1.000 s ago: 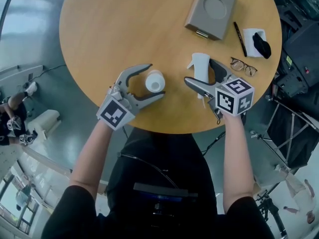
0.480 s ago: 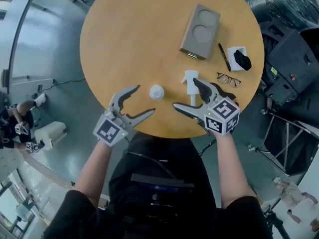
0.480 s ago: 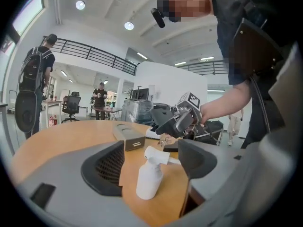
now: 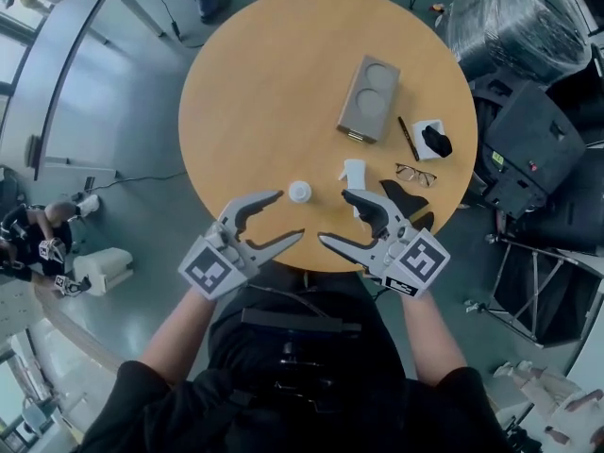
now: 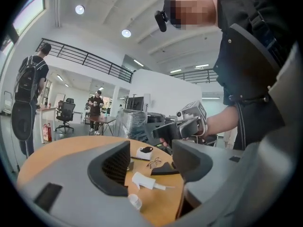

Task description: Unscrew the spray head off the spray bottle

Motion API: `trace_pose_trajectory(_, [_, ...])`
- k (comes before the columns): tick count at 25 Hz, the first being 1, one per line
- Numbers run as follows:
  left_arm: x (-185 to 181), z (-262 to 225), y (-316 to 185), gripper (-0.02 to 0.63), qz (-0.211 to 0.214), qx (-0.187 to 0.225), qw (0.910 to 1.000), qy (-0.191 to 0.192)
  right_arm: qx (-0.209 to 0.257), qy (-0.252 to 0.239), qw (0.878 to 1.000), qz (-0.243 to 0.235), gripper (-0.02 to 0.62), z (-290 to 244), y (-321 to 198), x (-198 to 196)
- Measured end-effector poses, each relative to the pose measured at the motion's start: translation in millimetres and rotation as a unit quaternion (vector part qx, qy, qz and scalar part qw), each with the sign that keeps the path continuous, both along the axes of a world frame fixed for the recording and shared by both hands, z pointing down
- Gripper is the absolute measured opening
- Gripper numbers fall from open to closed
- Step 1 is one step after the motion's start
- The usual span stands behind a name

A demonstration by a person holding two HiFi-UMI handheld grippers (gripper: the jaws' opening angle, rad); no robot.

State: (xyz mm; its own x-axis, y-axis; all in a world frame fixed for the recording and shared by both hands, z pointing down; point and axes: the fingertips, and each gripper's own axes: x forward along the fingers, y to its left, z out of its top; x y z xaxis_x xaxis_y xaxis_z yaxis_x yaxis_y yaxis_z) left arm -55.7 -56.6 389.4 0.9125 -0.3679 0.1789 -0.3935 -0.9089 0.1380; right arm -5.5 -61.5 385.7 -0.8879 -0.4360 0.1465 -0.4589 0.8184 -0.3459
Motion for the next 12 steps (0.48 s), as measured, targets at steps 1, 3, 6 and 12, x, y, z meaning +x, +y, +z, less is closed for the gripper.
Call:
trace_pose_trajectory(1, [2,-13,4,0.307,0.006,0.002,1.0000,0.006,0.010,-0.006,1.000,-0.002,0.324,-15,5,-2])
trace_pose_trajectory(3, [6,-35,14,0.280,0.022,0.003,0.9995,0.024,0.030,-0.022,0.999,-0.007,0.282,-41,14,-7])
trace_pose_trajectory(6, [11,-60,27,0.207,0.040,-0.001,0.9983,0.042,0.048,-0.041,0.998,-0.021,0.261,-68,29,-12])
trace_pose_trajectory(12, [14,-90,32,0.111,0.022,-0.005,0.9983,0.053,0.074,-0.050,0.996,-0.017,0.172,-103,42,-9])
